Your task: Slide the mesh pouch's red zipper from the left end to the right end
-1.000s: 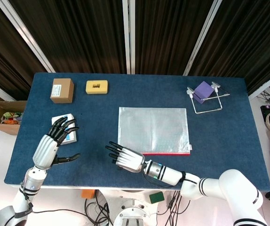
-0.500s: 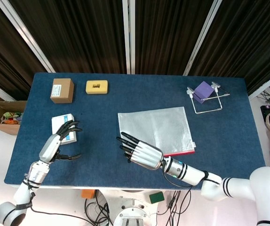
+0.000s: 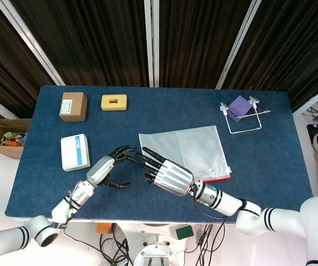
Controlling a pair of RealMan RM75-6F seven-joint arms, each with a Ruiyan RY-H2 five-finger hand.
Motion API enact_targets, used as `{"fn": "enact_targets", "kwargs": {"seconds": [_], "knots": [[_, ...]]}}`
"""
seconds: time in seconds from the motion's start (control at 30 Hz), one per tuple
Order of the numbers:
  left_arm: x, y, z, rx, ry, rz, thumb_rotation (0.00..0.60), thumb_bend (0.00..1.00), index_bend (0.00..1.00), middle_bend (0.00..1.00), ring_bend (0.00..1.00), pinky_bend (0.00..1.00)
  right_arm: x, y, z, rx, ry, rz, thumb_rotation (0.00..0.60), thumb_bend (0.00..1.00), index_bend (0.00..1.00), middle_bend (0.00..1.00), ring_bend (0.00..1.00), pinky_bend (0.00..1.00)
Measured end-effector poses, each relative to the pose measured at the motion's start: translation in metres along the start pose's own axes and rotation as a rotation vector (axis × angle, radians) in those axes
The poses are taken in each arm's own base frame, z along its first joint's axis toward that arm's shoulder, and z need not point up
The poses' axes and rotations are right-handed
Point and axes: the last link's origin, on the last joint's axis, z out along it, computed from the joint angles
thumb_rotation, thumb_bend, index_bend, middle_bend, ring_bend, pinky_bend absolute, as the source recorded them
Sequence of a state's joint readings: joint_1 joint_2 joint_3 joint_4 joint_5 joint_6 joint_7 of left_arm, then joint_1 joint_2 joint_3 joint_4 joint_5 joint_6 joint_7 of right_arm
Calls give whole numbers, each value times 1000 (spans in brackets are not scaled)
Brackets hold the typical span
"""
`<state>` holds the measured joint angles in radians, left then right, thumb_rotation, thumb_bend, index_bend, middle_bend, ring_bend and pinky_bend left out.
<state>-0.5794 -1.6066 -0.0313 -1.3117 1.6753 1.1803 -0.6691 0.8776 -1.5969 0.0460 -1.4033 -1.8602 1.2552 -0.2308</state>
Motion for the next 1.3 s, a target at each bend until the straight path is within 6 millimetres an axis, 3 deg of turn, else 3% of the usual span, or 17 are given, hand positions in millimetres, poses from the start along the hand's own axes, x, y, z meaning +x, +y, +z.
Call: {"fn": "enact_targets", "kwargs": {"seconds": [0.23, 0.63, 1.3], "knots": [[-18, 5, 27, -32, -26, -15, 600, 210, 333, 99, 0, 72, -3, 1, 5, -3, -1, 10, 600, 511, 648, 307, 7, 15], [-43, 6, 51, -67, -41, -31, 600, 266, 397, 105, 0, 72, -5, 3, 8, -10, -3, 24, 600, 515, 648, 307, 7, 15], [-57, 5, 59, -73, -33, -1, 600, 306, 511, 124, 0, 72, -8, 3, 8, -16, -1, 41, 600, 515, 648, 307, 7, 14]]}}
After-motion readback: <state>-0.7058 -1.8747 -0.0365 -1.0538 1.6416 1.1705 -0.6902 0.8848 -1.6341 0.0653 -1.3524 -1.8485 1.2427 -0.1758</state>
